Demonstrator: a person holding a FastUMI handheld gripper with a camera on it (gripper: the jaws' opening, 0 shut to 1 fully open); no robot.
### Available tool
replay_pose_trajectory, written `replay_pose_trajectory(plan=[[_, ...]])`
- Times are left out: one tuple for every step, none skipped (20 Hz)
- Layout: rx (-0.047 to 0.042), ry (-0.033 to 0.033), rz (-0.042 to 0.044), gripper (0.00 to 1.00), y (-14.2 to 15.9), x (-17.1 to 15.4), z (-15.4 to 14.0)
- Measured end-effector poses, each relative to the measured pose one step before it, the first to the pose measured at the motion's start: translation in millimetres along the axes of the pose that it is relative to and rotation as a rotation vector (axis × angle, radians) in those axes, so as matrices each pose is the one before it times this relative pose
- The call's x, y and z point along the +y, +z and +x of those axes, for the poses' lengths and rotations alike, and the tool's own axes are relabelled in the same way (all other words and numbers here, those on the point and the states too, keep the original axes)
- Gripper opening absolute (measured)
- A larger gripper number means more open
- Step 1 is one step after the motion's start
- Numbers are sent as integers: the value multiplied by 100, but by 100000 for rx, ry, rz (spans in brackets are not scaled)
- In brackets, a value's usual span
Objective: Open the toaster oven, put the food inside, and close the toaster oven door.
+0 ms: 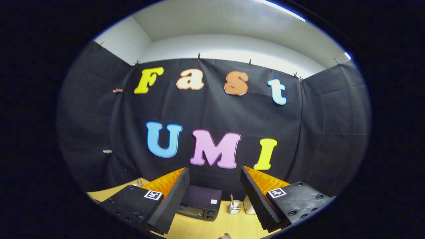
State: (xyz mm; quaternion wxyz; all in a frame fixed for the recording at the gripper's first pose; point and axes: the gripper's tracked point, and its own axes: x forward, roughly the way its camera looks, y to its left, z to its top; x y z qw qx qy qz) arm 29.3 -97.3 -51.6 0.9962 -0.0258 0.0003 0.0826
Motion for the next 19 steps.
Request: replay_pose_trajectory(plan=[[-2987,1578,2007,99,1967,-116,-447],[-2361,1396,1846,98,1109,-91,-470],[-2355,1062,1454,98,981,-306,-476],[-2178,541,988,98,713,-272,-397],[-1290,246,958,98,311,-159,-276],[-170,446,781,98,-117,-173,-287],[808,-227,334,98,-353,-279,-62],[820,-550,-301,98,-202,-388,22],[520,-716,-1002,98,-274,-427,207],[362,-702,-858,98,-110,-379,-18],[-292,-409,-47,98,130,-237,-154],[-401,74,1083,98,200,39,-115],[-369,322,1322,98,134,27,-74],[-59,45,797,98,-56,-91,-48],[-193,-462,41,98,174,-276,-103],[-372,-700,-279,98,68,-254,-27],[-460,-311,-20,98,131,-108,-154],[-439,-169,363,98,181,184,-129],[-132,78,574,98,58,54,-169]])
